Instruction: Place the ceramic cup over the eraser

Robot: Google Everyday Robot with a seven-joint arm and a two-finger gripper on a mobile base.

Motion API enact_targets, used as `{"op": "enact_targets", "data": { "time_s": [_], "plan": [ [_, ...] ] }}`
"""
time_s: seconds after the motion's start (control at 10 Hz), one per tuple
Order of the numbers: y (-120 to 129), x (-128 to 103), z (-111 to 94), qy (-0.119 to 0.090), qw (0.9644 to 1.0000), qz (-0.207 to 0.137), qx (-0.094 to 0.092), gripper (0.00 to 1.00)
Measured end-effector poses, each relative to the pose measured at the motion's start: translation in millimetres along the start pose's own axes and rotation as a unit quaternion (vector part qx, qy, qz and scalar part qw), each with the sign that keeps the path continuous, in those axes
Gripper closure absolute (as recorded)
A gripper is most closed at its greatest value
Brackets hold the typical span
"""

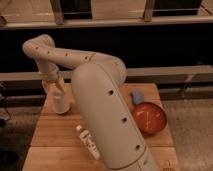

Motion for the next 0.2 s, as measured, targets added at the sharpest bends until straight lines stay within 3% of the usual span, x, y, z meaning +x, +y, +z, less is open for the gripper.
{"op": "enact_targets", "data": {
  "time_s": [0.2],
  "plan": [
    [0.1,1.1,-3.7,0.000,1.0000,-0.001,0.000,0.46]
  ]
}}
